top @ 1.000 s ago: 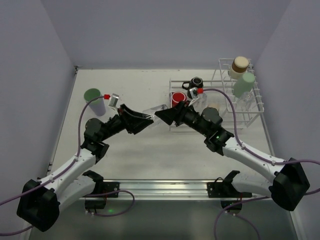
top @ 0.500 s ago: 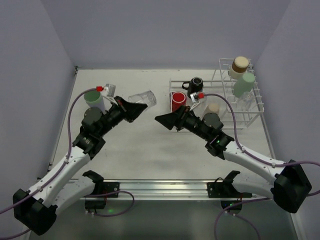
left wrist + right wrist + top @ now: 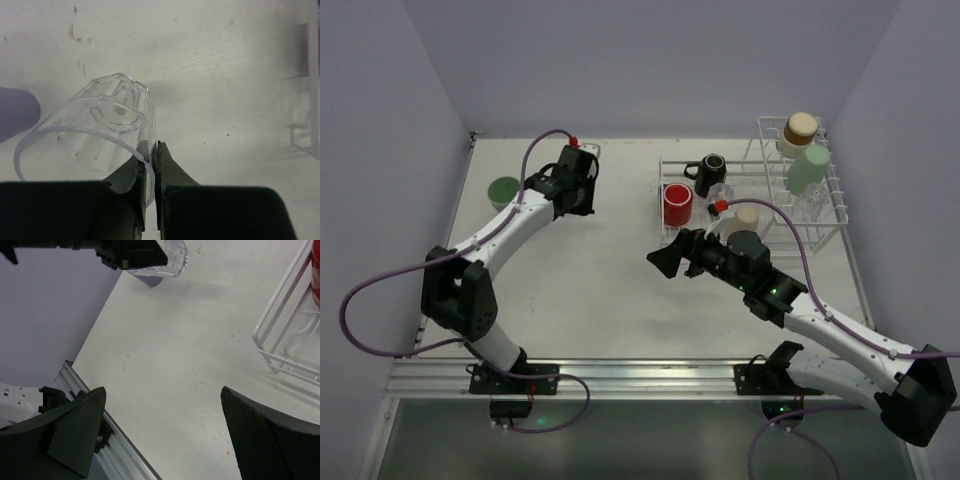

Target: Unload the cups from the dish rack

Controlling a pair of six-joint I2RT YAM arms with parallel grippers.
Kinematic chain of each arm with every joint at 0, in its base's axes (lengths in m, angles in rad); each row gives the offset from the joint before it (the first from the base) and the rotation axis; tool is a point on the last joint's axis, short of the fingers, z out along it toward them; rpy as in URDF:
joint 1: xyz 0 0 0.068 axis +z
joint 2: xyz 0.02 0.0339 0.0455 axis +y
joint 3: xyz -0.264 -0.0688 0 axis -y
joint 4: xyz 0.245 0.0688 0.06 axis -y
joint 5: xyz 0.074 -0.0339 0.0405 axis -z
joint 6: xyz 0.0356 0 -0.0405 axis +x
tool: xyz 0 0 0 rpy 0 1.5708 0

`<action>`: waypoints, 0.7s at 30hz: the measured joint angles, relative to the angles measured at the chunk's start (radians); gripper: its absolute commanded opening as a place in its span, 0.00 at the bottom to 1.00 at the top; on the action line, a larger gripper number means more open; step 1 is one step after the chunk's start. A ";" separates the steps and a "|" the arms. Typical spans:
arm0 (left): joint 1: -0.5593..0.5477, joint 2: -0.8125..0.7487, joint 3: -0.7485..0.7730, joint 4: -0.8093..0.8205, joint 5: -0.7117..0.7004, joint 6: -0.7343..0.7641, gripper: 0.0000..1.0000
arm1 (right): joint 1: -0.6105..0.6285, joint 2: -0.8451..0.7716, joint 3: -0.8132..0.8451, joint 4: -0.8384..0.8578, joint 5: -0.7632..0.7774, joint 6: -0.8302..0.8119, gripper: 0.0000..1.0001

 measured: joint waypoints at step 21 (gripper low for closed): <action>0.185 0.430 0.268 -0.150 0.040 0.119 0.38 | 0.000 -0.031 0.000 -0.067 -0.003 -0.080 0.99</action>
